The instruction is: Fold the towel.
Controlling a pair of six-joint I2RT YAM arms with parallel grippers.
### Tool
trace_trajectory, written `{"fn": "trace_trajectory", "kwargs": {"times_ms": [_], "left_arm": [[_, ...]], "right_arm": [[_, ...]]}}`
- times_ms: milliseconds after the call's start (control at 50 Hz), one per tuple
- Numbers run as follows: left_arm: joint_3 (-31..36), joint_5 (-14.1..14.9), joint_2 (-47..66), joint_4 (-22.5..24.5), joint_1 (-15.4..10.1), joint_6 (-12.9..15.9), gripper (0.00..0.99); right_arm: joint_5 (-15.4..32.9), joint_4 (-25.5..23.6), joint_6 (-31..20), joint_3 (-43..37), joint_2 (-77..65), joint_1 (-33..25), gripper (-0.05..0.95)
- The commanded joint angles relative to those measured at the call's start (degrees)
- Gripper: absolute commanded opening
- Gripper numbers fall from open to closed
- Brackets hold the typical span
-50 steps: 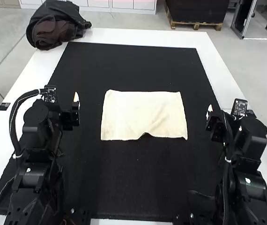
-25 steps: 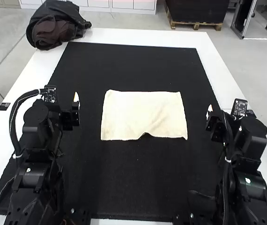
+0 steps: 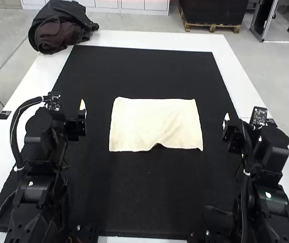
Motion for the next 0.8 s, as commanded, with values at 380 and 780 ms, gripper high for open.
{"fn": "trace_trajectory", "kwargs": {"times_ms": [380, 780], "left_arm": [[-0.2, 0.8, -0.6, 3.5, -0.5, 9.2, 0.954], [7.5, -2.0, 2.5, 15.4, -0.5, 10.0, 0.938]], "right_arm": [[-3.7, 2.5, -21.8, -0.3, -0.6, 0.5, 0.91], [-7.7, 12.0, -16.9, 5.0, 0.9, -2.6, 0.90]]}}
